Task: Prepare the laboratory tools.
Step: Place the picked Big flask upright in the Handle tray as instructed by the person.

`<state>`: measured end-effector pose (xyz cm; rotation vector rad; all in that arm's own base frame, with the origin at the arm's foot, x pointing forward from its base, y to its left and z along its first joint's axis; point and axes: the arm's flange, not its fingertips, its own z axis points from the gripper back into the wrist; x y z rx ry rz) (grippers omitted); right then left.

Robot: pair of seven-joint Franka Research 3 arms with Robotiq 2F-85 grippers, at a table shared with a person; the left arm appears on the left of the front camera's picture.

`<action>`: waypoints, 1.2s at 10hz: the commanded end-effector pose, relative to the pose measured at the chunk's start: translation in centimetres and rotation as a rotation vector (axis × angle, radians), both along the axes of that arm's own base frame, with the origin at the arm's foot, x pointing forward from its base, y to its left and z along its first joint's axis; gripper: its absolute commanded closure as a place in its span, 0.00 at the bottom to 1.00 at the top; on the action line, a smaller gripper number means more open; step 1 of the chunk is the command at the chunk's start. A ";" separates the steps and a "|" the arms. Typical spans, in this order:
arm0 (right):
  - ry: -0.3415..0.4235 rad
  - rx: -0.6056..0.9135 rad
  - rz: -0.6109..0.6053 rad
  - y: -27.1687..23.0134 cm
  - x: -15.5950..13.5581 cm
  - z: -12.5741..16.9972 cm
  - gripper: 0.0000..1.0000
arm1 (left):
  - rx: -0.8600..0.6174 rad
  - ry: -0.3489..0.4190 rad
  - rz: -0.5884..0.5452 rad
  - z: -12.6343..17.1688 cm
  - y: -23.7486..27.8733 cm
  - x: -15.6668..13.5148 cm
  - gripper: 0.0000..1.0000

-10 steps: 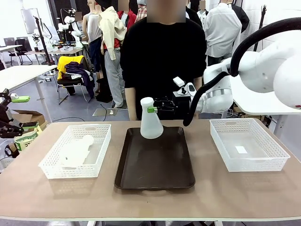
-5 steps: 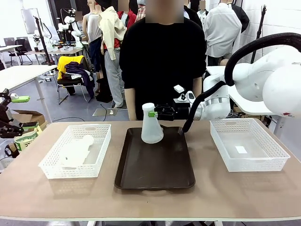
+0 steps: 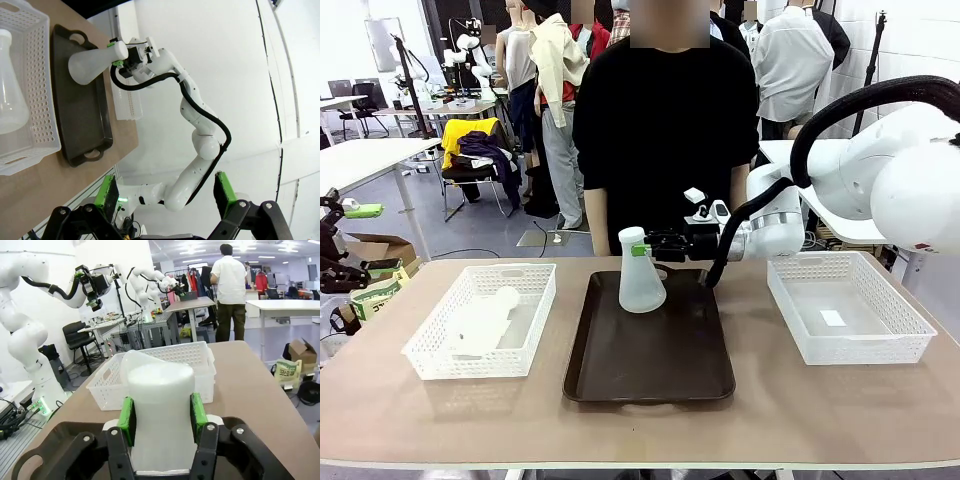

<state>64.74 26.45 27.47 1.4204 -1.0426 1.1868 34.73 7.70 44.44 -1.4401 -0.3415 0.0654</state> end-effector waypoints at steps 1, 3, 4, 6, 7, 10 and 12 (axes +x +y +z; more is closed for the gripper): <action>0.008 -0.044 0.005 0.2 0.7 0.5 0.18 | 0.000 -0.009 -0.008 0.0 0.1 -0.2 0.00; -0.009 -0.086 0.011 0.0 0.2 1.2 0.00 | 0.000 -0.009 -0.008 0.0 0.1 -0.2 0.00; -0.019 -0.107 0.014 -0.1 -0.1 1.7 0.00 | 0.000 -0.009 -0.008 0.0 0.1 -0.2 0.00; -0.015 -0.203 0.031 -0.1 -0.8 2.8 0.00 | 0.000 -0.009 -0.008 0.0 0.1 -0.2 0.00; -0.018 -0.270 0.044 0.0 -1.2 3.2 0.00 | 0.000 -0.009 -0.008 0.0 0.1 -0.2 0.00; -0.030 -0.384 0.067 0.0 -1.9 4.2 0.00 | 0.000 -0.009 -0.008 0.0 0.1 -0.2 0.00; -0.020 -0.439 0.063 -1.0 -2.6 5.5 0.00 | 0.000 -0.009 -0.008 0.0 0.1 -0.2 0.00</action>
